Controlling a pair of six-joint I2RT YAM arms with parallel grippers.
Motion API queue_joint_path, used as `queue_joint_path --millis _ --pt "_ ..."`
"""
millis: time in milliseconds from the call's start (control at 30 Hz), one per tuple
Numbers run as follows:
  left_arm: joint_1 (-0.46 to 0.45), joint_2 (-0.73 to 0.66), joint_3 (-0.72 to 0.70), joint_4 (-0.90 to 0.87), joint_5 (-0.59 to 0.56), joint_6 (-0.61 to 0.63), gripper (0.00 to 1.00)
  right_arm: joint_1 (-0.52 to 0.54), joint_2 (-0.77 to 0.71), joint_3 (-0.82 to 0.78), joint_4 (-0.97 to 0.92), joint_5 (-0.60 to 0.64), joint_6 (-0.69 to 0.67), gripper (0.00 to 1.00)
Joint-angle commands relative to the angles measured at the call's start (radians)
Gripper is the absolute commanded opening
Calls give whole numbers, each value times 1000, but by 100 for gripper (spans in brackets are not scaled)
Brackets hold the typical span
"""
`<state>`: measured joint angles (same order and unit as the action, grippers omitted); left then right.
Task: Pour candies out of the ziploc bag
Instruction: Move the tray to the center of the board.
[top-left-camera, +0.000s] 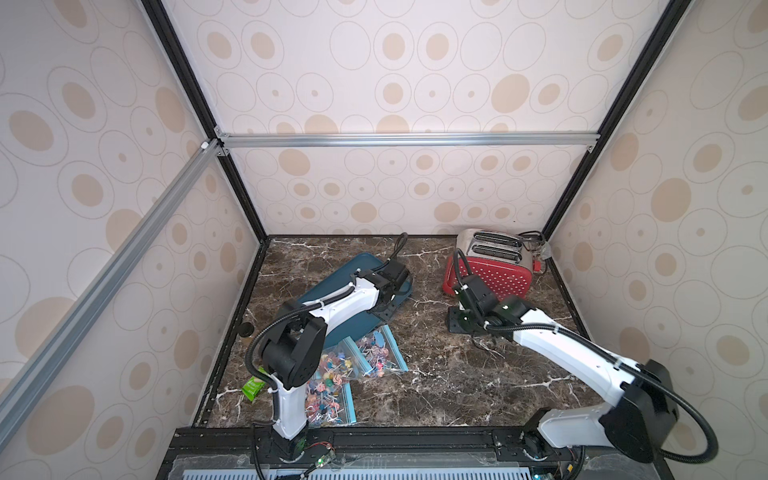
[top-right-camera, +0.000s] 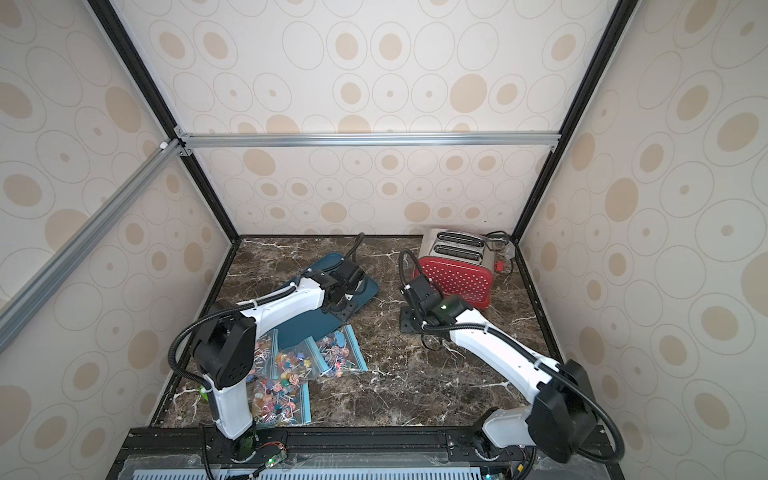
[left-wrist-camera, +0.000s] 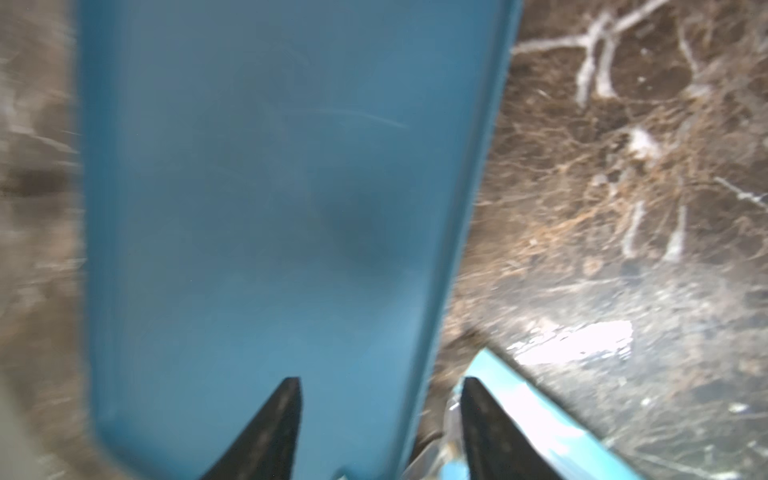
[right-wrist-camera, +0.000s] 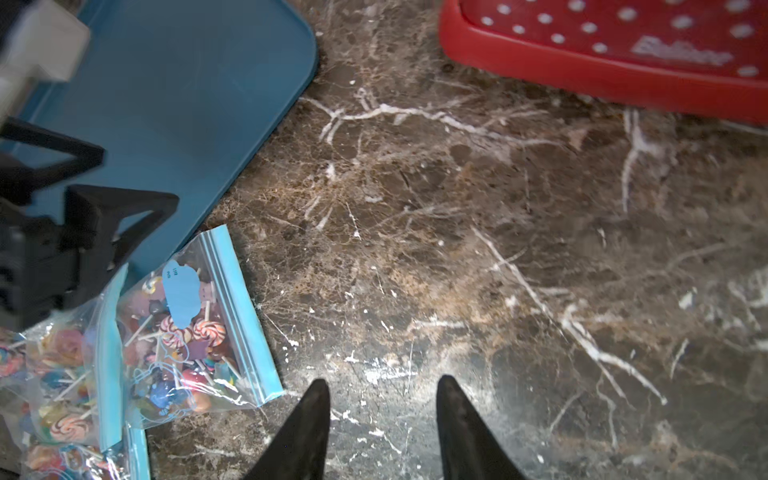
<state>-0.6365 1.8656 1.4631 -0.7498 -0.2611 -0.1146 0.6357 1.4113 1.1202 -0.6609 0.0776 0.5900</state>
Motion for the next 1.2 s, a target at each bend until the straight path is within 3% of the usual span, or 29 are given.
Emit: queue_joint_path --millis 0,33,67,233,500,667,967,1167 --pt "13 -30 98 -89 -124 -81 68 -21 121 97 30 -84 -202 46" --pt "26 -29 130 -165 -208 -168 67 -29 164 133 43 -110 -242 46" --pt "45 -28 153 -195 -219 -215 67 -38 205 168 52 -132 -272 47" --pt "225 -55 162 -256 -114 -428 64 -73 487 476 -1 -200 -408 50" --pt "461 -85 9 -209 98 -567 62 -120 971 1084 -216 -281 -496 56" --pt "526 -102 -74 -187 84 -610 62 -133 1189 1398 -325 -294 -507 58" --pt "569 -65 -124 -212 15 -647 62 -145 1276 1378 -301 -254 -477 51" --pt "584 -78 -185 -198 -1 -662 62 -145 1294 1332 -304 -212 -443 38"
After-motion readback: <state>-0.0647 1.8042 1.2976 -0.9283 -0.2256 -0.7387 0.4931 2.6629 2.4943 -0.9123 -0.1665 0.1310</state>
